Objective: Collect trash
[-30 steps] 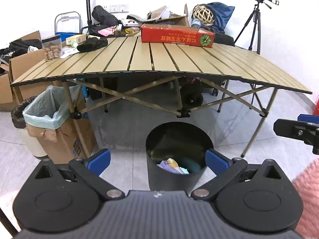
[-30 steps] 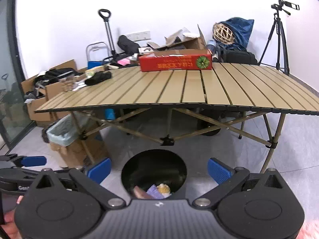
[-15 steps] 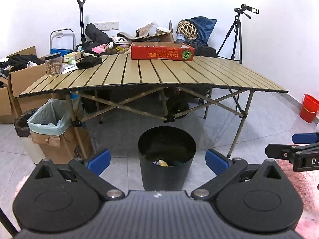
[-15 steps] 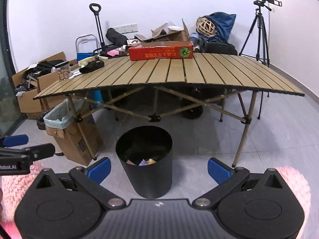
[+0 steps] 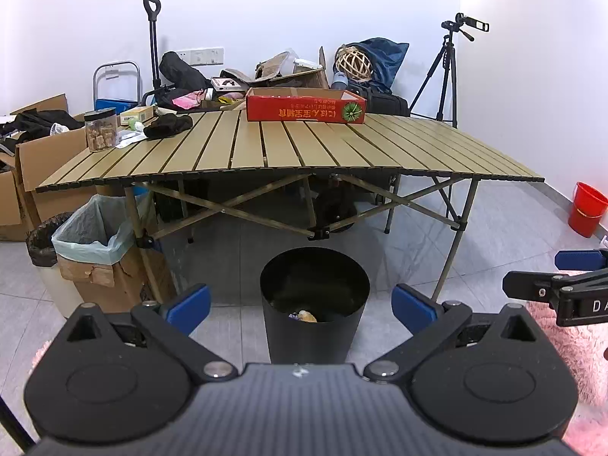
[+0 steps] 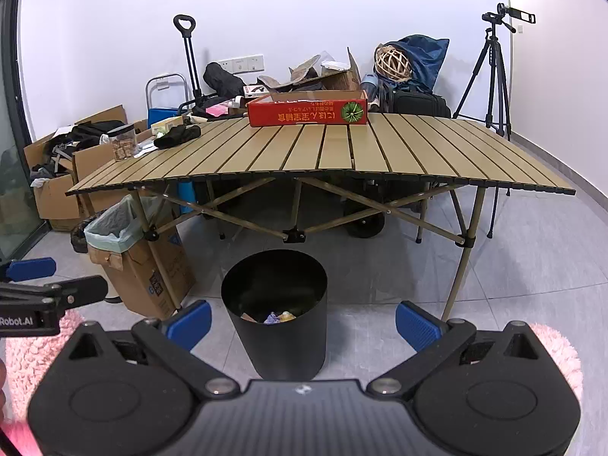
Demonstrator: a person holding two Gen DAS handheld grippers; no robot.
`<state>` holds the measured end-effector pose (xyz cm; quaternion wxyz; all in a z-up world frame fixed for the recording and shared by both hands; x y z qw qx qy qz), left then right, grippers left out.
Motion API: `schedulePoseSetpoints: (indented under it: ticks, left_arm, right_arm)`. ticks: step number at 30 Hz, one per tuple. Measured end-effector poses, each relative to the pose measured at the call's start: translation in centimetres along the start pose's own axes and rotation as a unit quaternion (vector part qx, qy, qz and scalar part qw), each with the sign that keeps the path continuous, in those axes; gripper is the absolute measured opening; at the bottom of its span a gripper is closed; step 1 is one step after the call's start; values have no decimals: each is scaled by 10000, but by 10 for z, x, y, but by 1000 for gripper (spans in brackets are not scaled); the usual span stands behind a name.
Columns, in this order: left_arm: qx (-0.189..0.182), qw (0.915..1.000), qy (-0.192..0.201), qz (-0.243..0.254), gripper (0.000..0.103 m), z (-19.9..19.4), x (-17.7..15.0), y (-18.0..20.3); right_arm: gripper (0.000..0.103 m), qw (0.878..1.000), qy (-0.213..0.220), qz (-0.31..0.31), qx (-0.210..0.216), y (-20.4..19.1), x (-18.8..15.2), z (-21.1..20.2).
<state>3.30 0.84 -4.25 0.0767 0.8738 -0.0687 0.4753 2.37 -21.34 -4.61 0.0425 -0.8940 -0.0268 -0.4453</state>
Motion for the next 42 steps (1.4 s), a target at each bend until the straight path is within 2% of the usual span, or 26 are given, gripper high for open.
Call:
schedulePoseSetpoints:
  ticks: [42]
  left_arm:
    - [-7,10000,42,60,103,1,-1,2]
  right_arm:
    - [103,10000,22,-49,78,-6,1,2]
Point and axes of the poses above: each gripper's, at about its wrist camera, not at the fingertips, and z roughly the way its jaws point, y to its right, x to its top, the point moved 7 cm from there along z, roughly the way its jaws point, and after that the axes turned 4 degrees about -x, right-handed, at the moved point
